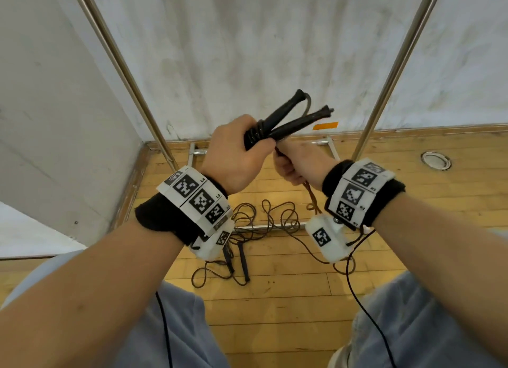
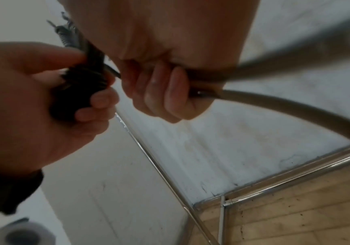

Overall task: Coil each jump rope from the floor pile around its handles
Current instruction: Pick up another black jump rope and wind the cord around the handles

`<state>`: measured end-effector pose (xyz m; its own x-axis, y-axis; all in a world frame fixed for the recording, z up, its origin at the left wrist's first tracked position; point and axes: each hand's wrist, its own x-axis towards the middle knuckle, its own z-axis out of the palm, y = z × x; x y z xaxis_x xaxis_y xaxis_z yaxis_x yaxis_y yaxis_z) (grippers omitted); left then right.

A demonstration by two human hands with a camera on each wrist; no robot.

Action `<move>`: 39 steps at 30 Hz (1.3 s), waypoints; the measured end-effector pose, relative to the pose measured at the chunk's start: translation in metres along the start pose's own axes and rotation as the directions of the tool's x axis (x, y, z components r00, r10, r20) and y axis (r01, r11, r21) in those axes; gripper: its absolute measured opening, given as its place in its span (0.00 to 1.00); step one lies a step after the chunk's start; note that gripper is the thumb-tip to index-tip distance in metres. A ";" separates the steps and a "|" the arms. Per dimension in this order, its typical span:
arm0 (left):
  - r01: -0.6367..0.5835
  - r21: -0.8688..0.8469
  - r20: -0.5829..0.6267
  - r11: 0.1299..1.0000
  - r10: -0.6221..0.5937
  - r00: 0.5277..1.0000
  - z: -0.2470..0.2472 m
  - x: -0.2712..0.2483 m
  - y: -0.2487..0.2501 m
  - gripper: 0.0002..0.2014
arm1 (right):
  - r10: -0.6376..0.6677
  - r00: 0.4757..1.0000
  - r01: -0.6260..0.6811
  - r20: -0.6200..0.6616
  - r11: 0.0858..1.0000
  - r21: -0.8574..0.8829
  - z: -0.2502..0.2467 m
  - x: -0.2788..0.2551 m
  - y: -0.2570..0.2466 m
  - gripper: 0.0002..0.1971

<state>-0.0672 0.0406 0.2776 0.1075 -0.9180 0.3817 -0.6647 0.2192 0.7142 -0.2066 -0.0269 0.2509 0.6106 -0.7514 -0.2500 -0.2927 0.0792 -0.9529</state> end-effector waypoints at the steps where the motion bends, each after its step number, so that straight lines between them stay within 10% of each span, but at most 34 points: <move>1: 0.027 0.006 -0.015 1.000 -0.027 1.000 0.001 0.001 -0.002 0.11 | 0.031 0.999 -0.031 -0.013 1.000 -0.001 0.004 -0.001 0.000 0.29; 9: 0.082 -0.015 0.008 0.997 -0.082 0.997 0.004 0.009 -0.015 0.12 | 0.042 0.999 -0.041 -0.027 0.998 0.036 0.016 -0.007 -0.001 0.28; 17: -0.002 -0.066 -0.092 0.998 -0.004 0.996 0.005 0.016 -0.010 0.08 | -0.347 0.917 0.235 -0.196 0.869 -0.435 0.023 -0.018 -0.003 0.04; 24: -0.042 -0.053 -0.087 0.998 0.038 0.995 -0.001 0.013 -0.005 0.08 | -0.402 0.882 0.160 -0.248 0.748 -0.644 0.012 -0.021 -0.004 0.16; 34: 0.011 -0.066 -0.185 0.998 -0.024 0.983 -0.011 0.017 0.000 0.09 | -0.267 0.930 0.172 -0.252 0.924 -0.342 0.014 -0.015 -0.016 0.09; 39: 0.049 0.198 -0.151 0.979 -0.018 0.988 -0.018 0.024 -0.024 0.13 | -0.329 0.910 0.199 -0.252 0.881 -0.429 0.014 -0.018 -0.014 0.21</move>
<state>-0.0355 0.0196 0.2803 0.2305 -0.8612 0.4530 -0.7919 0.1045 0.6016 -0.2034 -0.0059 0.2662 0.4666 -0.8750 0.1288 -0.4517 -0.3610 -0.8159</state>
